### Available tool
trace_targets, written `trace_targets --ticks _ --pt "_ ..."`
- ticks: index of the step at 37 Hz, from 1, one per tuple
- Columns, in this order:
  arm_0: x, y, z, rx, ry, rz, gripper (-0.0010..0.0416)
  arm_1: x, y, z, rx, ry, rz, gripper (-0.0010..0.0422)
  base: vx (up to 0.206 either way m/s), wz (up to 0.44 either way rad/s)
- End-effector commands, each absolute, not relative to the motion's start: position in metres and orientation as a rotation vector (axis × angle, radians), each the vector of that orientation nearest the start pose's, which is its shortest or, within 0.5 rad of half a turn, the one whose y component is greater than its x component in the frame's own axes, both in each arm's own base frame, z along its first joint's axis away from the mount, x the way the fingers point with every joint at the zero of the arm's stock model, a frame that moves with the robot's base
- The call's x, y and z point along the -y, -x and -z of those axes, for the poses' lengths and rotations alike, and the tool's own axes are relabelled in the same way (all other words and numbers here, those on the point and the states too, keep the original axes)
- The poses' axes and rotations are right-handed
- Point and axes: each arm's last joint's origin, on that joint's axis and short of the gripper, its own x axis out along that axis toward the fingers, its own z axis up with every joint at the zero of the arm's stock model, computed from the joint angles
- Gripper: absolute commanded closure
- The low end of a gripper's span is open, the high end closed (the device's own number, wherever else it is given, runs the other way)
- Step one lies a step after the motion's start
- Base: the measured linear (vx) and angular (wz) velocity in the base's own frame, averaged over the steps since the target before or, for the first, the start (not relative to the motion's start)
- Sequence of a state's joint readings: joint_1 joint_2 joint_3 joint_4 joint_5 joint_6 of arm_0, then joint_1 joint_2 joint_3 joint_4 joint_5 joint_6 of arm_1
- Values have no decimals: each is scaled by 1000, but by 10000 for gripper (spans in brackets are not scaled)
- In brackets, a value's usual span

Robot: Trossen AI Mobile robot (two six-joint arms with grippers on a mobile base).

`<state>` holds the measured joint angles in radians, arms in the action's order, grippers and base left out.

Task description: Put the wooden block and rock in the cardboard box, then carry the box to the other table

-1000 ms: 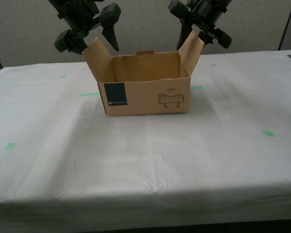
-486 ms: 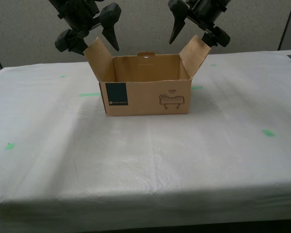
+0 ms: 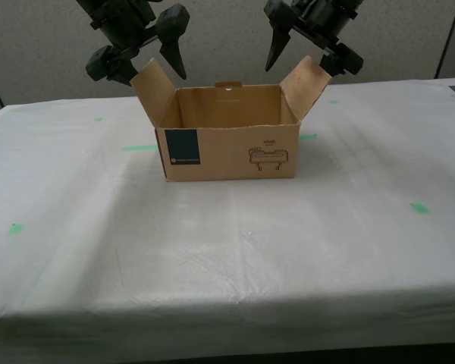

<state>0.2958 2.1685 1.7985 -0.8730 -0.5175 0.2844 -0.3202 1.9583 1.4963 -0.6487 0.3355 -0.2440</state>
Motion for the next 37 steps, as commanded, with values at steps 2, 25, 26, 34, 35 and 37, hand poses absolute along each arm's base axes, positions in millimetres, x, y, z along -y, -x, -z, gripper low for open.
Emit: trace_targets --ticks 2,25,26,34,35,37 --pt "-144 -424 -203 -1354 -336 -515 9 138 -384 -208 -1194 222 450 69 0 0" --pt "-144 -422 -213 -1323 -327 -530 10 138 -387 -208 -1132 104 503 69 0 0" --pt "-144 -422 -213 -1323 -327 -530 10 138 -387 -208 -1132 105 502 69 0 0" --pt "-143 -419 -216 -1333 -316 -535 13 138 -386 -208 -1144 140 480 63 0 0" --pt "-143 -419 -216 -1334 -316 -535 14 138 -386 -208 -1145 140 480 60 0 0" --pt "-143 -418 -218 -1331 -316 -536 15 138 -386 -208 -1151 142 477 49 0 0"
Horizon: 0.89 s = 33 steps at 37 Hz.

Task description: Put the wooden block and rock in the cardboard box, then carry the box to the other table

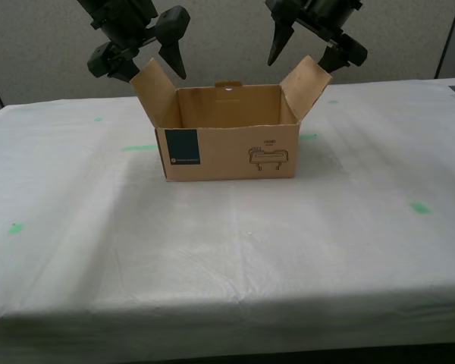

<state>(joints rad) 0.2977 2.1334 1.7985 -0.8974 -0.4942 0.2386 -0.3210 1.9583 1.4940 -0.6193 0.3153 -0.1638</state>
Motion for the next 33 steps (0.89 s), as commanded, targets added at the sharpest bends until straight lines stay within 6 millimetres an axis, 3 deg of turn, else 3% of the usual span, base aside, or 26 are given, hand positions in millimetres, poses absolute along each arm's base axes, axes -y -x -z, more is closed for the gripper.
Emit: trace_targets --ticks 1,6,10,16,25,33 --pt "-142 -418 -219 -1330 -316 -537 16 138 -386 -208 -1153 144 476 43 0 0" --pt "-141 -413 -231 -1314 -315 -541 16 138 -385 -208 -1162 148 471 5 0 0" --pt "-139 -408 -245 -1285 -311 -551 16 137 -382 -209 -1179 148 468 25 0 0" --pt "-136 -397 -269 -1246 -304 -564 16 135 -375 -219 -1193 147 466 11 0 0" --pt "-128 -375 -304 -1168 -214 -498 16 129 -355 -265 -1106 150 483 12 0 0" --pt "-117 -340 -326 -1148 -212 -500 16 118 -317 -313 -1046 124 514 14 0 0"
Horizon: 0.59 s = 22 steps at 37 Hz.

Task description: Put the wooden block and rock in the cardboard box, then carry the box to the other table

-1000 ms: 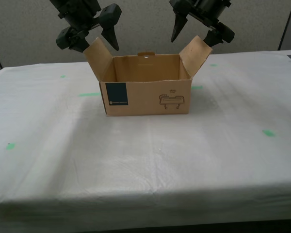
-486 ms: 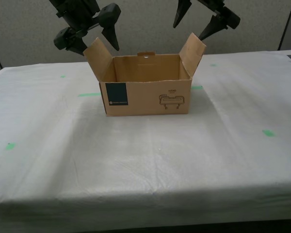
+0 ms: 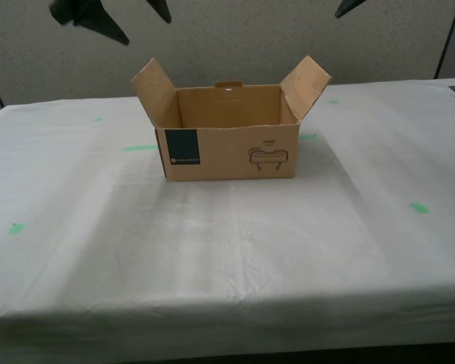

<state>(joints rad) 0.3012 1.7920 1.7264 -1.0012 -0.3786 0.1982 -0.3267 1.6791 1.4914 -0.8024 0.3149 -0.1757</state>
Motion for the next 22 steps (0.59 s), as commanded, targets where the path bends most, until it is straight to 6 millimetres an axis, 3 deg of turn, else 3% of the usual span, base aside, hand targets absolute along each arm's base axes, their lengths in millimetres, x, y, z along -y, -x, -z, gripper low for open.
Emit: trace_targets --ticks 1,13,22 --pt "-115 -335 -327 -1151 -212 -499 16 116 -311 -319 -1041 112 522 14 0 0" --pt "-95 -269 -333 -1160 -217 -494 16 92 -239 -376 -971 58 529 14 0 0" --pt "-82 -227 -329 -1154 -227 -490 17 73 -188 -400 -906 38 502 14 0 0"
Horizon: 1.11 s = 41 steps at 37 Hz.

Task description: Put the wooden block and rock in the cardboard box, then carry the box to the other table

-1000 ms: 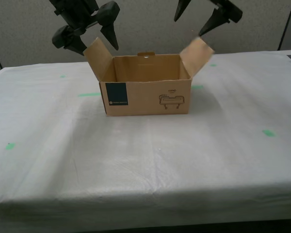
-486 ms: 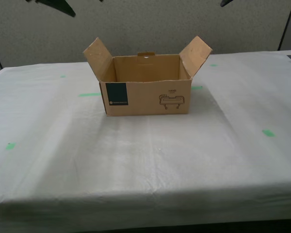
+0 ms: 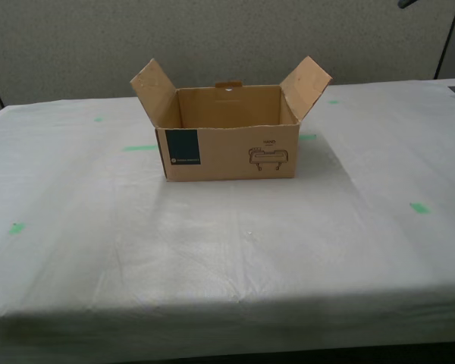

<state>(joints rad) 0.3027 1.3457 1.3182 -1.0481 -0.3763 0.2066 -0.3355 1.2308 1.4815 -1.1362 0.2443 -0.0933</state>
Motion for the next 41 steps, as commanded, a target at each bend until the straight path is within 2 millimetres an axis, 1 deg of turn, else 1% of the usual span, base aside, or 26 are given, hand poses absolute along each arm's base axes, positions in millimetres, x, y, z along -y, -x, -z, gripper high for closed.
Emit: trace_targets --ticks 1,3,6,14,20,26,31,36,41 --pt "-81 -224 -329 -1156 -230 -488 16 71 -183 -400 -905 36 504 14 0 0" --pt "-79 -216 -327 -1162 -234 -484 16 68 -173 -399 -909 32 504 14 0 0" --pt "-76 -206 -326 -1168 -237 -481 16 64 -162 -391 -930 33 501 14 0 0" --pt "-67 -179 -321 -1167 -239 -478 16 53 -132 -362 -967 49 488 14 0 0" --pt "-62 -162 -311 -1165 -237 -476 16 47 -114 -341 -982 66 476 14 0 0" --pt "-58 -150 -298 -1179 -237 -472 16 45 -107 -321 -1023 64 469 14 0 0" --pt "-57 -145 -285 -1199 -236 -468 16 44 -105 -309 -1052 63 464 14 0 0" --pt "-57 -144 -277 -1215 -236 -465 16 44 -106 -307 -1058 61 464 14 0 0" --pt "-57 -144 -273 -1224 -233 -464 17 44 -106 -307 -1054 61 464 14 0 0"
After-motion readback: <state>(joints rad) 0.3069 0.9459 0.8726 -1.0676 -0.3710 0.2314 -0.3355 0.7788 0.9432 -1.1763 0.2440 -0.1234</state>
